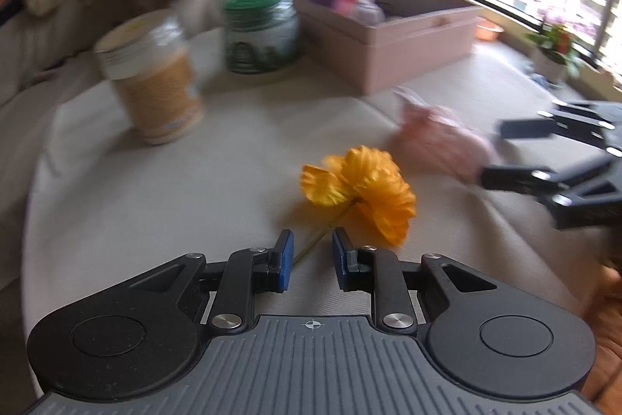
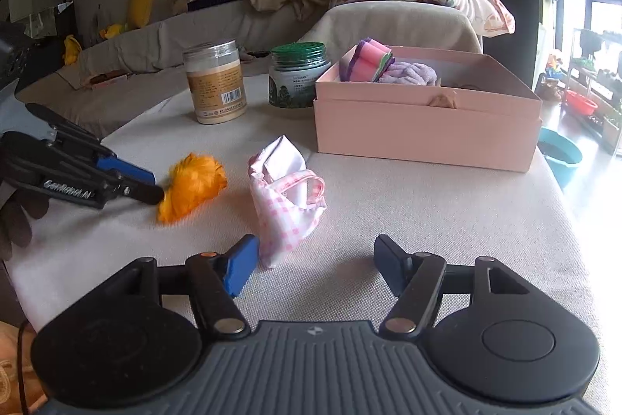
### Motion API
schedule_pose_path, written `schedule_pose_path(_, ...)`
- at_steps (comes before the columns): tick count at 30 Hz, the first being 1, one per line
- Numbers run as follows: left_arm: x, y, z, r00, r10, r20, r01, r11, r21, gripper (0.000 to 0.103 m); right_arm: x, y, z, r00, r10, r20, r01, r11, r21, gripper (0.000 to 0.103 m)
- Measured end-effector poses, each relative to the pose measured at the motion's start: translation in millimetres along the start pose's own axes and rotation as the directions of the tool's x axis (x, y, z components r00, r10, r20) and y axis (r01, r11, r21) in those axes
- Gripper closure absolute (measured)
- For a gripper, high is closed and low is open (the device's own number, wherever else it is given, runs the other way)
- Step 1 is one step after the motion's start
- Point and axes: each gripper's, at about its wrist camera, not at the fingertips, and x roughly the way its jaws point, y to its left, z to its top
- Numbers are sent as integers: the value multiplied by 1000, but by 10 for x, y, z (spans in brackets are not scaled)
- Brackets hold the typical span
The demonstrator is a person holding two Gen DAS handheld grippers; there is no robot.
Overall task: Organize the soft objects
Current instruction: 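Grasp the pink-white checked cloth with the right tool while the left tool holds the flower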
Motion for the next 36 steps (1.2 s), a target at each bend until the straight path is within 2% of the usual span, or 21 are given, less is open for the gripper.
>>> schedule_pose_path(2,-8,-88,-7,999,-53,-6,53,998,21,78,1,-2,1,1000,1,0,-1,1000,1,36)
schedule_pose_path(4,4,-192,-1,996,-91,-11,91,995,47,74,2,-2,-1,1000,1,0,-1,1000,2,36)
schedule_pose_path(6,11,-269,2,993,-119,-16,120,991,67,59,4,-7,1,1000,3,0,-3,1000,3,36)
schedule_pose_path(7,14,-294,2,992,-129,-18,130,989,72,57,4,-7,0,1000,3,0,-3,1000,3,36)
schedule_pose_path(9,34,-344,9,990,-142,-23,143,987,78,43,4,-7,0,1000,3,0,-3,1000,3,35)
schedule_pose_path(10,45,-366,14,989,-146,-26,148,986,80,41,5,-7,1,1000,4,0,-4,1000,3,35)
schedule_pose_path(14,103,-379,96,991,-137,-1,137,990,36,43,6,-5,-1,1000,5,1,-5,1000,5,35)
schedule_pose_path(18,191,-320,271,996,-72,56,73,997,-19,44,5,-19,-5,1000,10,2,-10,1000,7,35)
schedule_pose_path(24,448,-296,429,998,-2,59,6,998,-70,44,-2,-36,-12,1000,21,5,-22,1000,15,34)
schedule_pose_path(29,518,-247,473,996,19,83,-9,994,-112,47,-4,-31,-15,1000,25,6,-25,999,20,34)
schedule_pose_path(36,559,-246,487,996,27,90,-17,994,-107,48,-5,-29,-16,1000,23,5,-23,1000,20,34)
